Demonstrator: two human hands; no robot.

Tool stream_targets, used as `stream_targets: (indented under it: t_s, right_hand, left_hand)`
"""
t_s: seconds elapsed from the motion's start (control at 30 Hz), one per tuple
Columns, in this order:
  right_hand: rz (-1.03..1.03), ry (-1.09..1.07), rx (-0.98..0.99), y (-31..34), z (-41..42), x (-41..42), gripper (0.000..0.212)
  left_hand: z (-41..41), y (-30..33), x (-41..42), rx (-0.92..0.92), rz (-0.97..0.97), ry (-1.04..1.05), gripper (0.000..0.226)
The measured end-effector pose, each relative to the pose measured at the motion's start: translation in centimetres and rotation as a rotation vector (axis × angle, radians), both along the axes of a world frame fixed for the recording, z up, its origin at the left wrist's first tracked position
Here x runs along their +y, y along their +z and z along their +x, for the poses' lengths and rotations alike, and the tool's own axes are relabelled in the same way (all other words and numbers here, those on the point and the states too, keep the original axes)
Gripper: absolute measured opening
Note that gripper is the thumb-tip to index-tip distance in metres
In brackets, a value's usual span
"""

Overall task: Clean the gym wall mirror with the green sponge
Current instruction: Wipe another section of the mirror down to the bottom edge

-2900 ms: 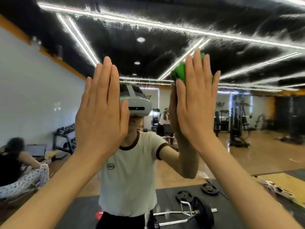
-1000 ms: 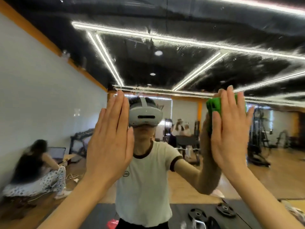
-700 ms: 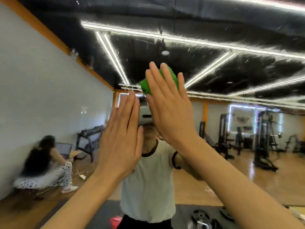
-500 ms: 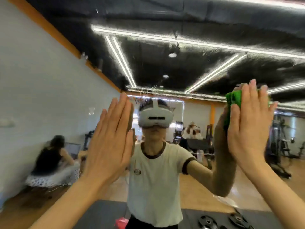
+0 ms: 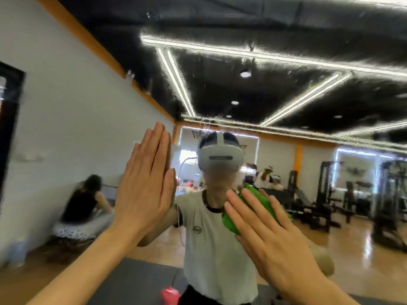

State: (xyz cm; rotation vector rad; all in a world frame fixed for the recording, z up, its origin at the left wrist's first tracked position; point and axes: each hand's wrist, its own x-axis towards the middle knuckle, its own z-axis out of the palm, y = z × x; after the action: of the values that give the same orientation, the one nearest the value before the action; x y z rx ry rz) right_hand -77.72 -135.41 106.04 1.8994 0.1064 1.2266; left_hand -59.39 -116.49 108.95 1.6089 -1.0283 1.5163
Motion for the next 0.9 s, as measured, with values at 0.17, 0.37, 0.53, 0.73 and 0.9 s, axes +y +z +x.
stream_targets:
  t_s: [0.17,0.37,0.53,0.73,0.9]
  right_hand:
    - [0.263,0.15,-0.278,13.4,1.6,0.8,0.051]
    - [0.152,0.176,-0.152,4.9,3.0,1.9,0.062]
    - [-0.081,0.077,0.149,-2.6,0.9,-0.2,0.058]
    - [0.024,0.162,-0.085,7.5,2.9,0.8,0.061]
    - [0.319,0.191,-0.338,15.3,4.8,3.7,0.051]
  left_hand:
    - [-0.2,0.1,0.1,-0.005,-0.015,0.0,0.06]
    - [-0.3,0.1,0.4,0.009,-0.006,0.024,0.061]
    - [-0.4,-0.1,0.1,0.015,-0.028,0.03,0.061]
    - [-0.2,-0.2,0.1,0.002,-0.027,0.02,0.059]
    - [-0.1,-0.2,0.1,-0.012,-0.024,-0.016,0.059]
